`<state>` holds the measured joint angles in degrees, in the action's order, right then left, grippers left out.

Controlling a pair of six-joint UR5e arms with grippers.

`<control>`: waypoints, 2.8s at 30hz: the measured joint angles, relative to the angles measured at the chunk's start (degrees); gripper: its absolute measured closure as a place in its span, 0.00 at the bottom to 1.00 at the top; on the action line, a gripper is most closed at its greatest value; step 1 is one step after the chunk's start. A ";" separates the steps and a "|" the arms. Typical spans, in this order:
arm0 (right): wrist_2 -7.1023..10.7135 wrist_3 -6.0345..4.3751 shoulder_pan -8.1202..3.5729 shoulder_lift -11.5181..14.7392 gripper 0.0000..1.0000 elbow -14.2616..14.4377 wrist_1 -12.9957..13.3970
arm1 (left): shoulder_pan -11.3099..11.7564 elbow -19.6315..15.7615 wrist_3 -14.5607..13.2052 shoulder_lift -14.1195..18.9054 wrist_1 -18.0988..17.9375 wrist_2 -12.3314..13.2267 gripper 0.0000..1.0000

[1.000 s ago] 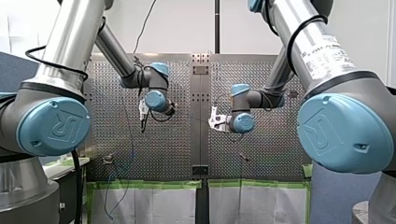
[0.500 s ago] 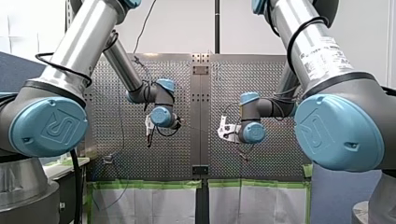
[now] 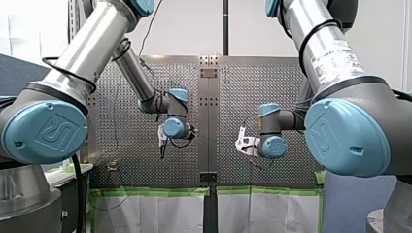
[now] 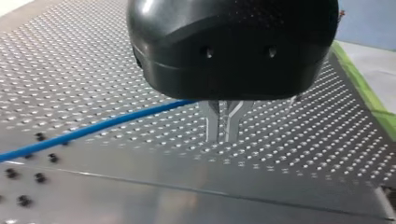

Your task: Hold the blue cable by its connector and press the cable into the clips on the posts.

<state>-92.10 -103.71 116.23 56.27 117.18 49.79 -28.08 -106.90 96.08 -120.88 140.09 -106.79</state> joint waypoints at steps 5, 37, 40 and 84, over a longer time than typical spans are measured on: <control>-0.92 0.00 -0.69 -2.02 1.00 0.18 0.37 | -0.64 0.40 0.05 -1.14 -0.71 -0.41 0.90; -2.45 2.37 -11.69 -7.21 1.00 -0.64 4.04 | -8.83 11.83 -2.24 -17.02 -4.31 -8.83 0.87; -2.70 2.86 -13.22 -7.32 1.00 -0.67 5.39 | -10.38 13.54 -2.19 -18.44 -4.56 -10.17 0.87; 6.61 7.58 -19.21 -19.45 1.00 -10.40 9.24 | -16.29 30.28 0.35 -33.73 -2.40 -13.75 0.87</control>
<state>-85.48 -96.13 97.01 36.83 106.78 59.03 -44.37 -76.62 96.43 -154.61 137.69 -120.54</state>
